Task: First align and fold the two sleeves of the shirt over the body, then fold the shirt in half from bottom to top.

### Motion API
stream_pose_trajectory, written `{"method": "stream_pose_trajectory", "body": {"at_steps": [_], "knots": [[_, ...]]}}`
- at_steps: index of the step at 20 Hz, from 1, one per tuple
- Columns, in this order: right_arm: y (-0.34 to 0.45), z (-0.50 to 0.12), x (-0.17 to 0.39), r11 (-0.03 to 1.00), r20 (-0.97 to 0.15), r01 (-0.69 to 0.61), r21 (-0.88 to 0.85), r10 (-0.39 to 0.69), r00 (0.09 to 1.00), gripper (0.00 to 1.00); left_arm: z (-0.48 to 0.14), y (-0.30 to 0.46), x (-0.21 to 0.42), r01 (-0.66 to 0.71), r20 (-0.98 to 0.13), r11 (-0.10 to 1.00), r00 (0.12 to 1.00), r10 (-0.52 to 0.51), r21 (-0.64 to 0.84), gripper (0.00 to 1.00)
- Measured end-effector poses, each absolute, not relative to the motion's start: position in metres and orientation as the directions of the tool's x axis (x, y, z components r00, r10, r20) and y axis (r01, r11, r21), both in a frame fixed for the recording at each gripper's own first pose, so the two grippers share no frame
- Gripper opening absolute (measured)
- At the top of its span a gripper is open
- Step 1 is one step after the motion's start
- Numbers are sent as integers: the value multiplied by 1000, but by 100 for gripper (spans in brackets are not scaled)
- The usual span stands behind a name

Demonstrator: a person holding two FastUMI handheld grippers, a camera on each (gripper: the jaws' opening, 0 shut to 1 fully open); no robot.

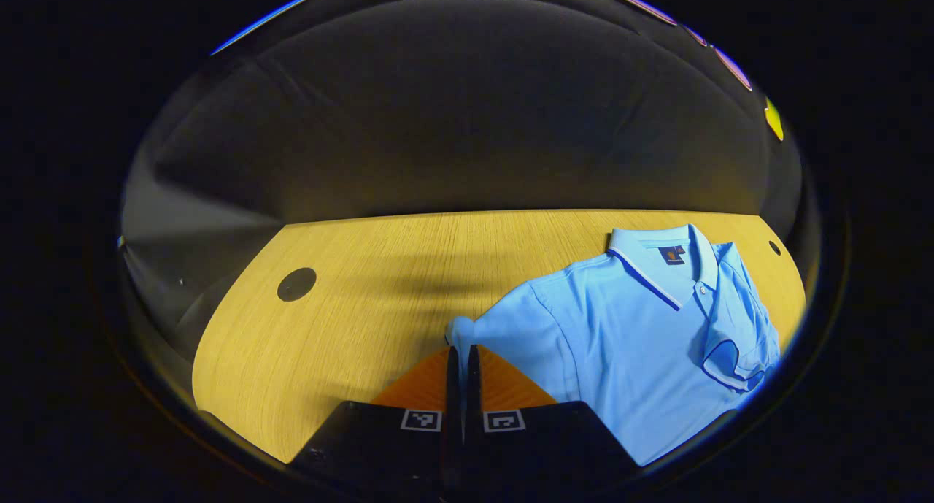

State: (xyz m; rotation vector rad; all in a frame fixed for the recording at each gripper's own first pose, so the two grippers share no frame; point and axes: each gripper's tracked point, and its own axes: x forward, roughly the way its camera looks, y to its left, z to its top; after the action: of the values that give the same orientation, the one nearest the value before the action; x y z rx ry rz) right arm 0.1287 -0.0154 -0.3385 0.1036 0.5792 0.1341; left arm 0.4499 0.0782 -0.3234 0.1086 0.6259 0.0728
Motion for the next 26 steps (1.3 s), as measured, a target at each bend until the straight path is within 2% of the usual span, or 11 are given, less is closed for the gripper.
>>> {"method": "stream_pose_trajectory", "body": {"at_steps": [2,5,12,16,18,19,21,22,24,25,26], "knots": [[-19,-340,129,986,-541,-93,135,153,827,95,-306,77,452,-35,-552,985,825,124,169,7],[-26,-344,127,990,-549,-92,106,135,825,100,-267,49,455,5,-501,987,862,77,159,2],[-33,-343,115,991,-553,-75,106,122,824,100,-210,-60,445,150,-432,982,898,-85,118,6],[-32,-338,104,990,-556,-62,129,124,822,95,-223,-122,425,211,-473,978,860,-190,-9,7],[-30,-335,96,991,-552,-68,119,123,825,100,-231,-157,408,257,-492,960,826,-277,-109,13],[-29,-335,92,991,-554,-72,114,123,823,100,-237,-174,401,290,-495,943,804,-331,-160,18],[-26,-335,81,991,-563,-78,111,128,816,100,-238,-195,374,331,-503,914,763,-405,-235,50],[-23,-334,76,990,-570,-80,112,130,811,95,-239,-194,361,324,-507,916,764,-400,-236,66],[-19,-333,63,991,-588,-81,107,129,799,100,-240,-171,326,304,-511,936,784,-352,-178,95],[-16,-331,55,991,-596,-87,105,132,792,100,-236,-156,307,291,-505,947,801,-320,-138,97],[-11,-329,46,990,-606,-95,109,142,783,100,-231,-139,280,279,-498,955,817,-290,-99,92]]}}
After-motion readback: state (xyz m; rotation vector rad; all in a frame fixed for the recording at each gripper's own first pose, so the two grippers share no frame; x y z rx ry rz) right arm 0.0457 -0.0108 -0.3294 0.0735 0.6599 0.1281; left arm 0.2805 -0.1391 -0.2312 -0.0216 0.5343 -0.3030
